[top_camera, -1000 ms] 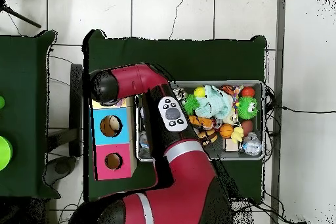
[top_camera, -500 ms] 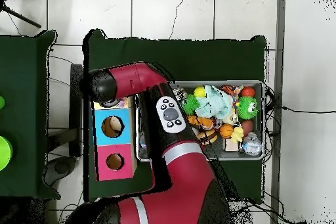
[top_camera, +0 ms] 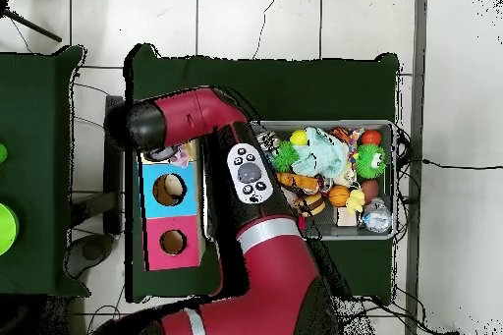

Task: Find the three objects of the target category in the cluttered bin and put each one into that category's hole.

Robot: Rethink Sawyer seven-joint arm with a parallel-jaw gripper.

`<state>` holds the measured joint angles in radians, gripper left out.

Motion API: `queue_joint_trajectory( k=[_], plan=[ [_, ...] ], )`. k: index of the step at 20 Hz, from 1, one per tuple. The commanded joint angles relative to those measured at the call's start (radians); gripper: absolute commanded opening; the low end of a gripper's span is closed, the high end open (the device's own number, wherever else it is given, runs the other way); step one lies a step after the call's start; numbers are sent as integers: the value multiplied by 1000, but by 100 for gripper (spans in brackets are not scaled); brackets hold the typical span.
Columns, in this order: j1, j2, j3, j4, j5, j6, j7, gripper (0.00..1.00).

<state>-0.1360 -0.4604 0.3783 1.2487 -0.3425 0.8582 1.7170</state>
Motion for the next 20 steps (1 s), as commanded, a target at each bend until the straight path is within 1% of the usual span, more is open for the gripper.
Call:
queue_joint_trajectory(
  k=[1,9,15,16,18,20],
  plan=[
    [-9,-63,-53,-84,-51,152,-37,100],
    [-13,-57,-38,-93,-51,153,-37,100],
    [-19,-50,-27,-91,-52,123,-38,100],
    [-21,-53,-25,-82,-52,98,-33,0],
    [-33,-59,-13,-58,-44,48,-27,0],
    [-34,-58,-11,-59,-46,45,-32,0]
  ],
)
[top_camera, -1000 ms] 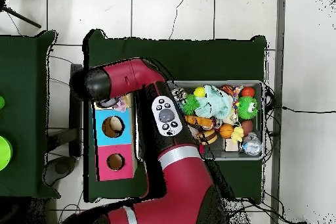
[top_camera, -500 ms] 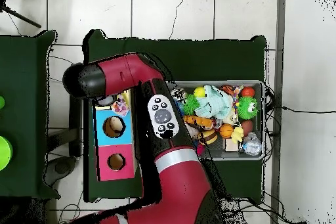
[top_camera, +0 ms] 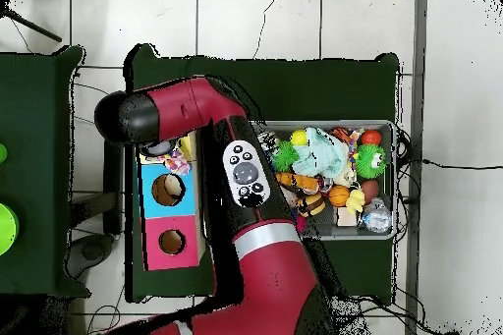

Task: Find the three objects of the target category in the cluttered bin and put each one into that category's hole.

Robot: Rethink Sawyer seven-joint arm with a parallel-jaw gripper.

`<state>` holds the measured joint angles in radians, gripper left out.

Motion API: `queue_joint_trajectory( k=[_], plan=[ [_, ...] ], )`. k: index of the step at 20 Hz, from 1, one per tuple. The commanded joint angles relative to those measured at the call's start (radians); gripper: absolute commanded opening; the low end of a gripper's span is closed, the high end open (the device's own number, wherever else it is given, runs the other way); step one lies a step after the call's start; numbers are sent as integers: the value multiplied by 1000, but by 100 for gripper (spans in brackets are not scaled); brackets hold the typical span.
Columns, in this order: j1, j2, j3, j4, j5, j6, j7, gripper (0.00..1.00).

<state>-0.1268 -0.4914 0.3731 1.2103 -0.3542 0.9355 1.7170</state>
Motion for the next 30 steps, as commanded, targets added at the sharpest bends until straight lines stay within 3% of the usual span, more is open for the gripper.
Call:
queue_joint_trajectory(
  k=[1,17,23,30],
  plan=[
    [-38,-22,-9,-32,-35,-2,-38,0],
    [-35,-50,2,-58,1,127,-46,0],
    [-17,19,-12,-12,-33,-87,50,0],
    [71,138,-109,-41,-120,-364,220,0]
  ],
)
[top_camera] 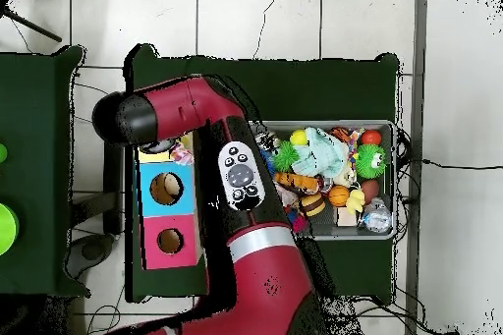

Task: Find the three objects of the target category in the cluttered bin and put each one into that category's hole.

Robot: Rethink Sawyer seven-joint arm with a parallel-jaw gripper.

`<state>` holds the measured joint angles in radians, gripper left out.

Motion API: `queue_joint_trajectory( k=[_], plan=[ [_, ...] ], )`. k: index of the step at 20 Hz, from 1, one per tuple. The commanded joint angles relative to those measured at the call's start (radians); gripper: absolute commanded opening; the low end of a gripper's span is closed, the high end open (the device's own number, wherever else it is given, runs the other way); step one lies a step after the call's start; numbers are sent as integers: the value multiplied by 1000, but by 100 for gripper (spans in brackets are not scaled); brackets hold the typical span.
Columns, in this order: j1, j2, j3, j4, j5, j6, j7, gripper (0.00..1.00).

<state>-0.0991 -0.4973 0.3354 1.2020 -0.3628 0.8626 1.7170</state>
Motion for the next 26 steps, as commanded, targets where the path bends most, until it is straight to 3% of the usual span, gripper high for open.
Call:
queue_joint_trajectory(
  k=[1,9,12,15,18,26],
  plan=[
    [57,164,-86,-44,-114,-319,241,0],
    [100,286,-138,-91,-36,-409,331,0],
    [83,315,-125,-86,7,-411,308,0],
    [84,316,-130,-81,34,-373,288,0],
    [83,313,-139,-61,97,-269,297,0],
    [114,289,-201,48,181,-365,373,0]
  ],
)
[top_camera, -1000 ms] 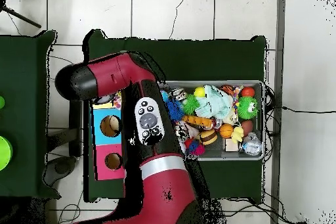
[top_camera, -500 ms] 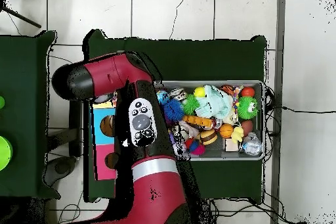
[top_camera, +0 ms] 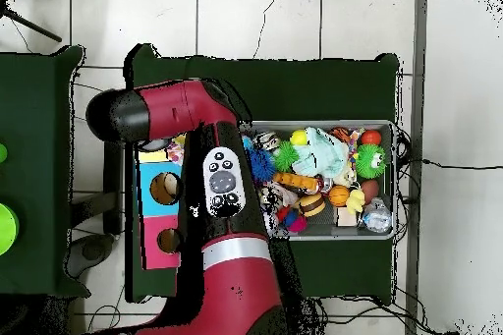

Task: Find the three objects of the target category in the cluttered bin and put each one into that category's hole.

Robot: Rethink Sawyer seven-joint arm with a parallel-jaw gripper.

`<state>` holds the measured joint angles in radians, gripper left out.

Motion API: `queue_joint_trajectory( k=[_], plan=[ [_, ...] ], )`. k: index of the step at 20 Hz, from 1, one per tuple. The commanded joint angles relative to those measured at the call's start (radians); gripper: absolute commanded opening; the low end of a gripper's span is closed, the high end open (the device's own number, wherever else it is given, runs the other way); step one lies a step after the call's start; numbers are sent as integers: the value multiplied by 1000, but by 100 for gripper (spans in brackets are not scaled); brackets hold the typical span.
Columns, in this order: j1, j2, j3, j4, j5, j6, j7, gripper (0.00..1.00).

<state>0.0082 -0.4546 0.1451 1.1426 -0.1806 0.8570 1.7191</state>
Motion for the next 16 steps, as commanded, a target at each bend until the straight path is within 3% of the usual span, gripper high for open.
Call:
queue_joint_trajectory(
  k=[1,4,7,12,16],
  plan=[
    [12,241,-19,124,19,-360,392,0],
    [71,203,-89,148,29,-364,469,0],
    [108,146,-136,161,46,-281,465,0],
    [115,11,-156,185,55,-150,360,0],
    [123,-58,-176,120,57,23,280,0]
  ],
)
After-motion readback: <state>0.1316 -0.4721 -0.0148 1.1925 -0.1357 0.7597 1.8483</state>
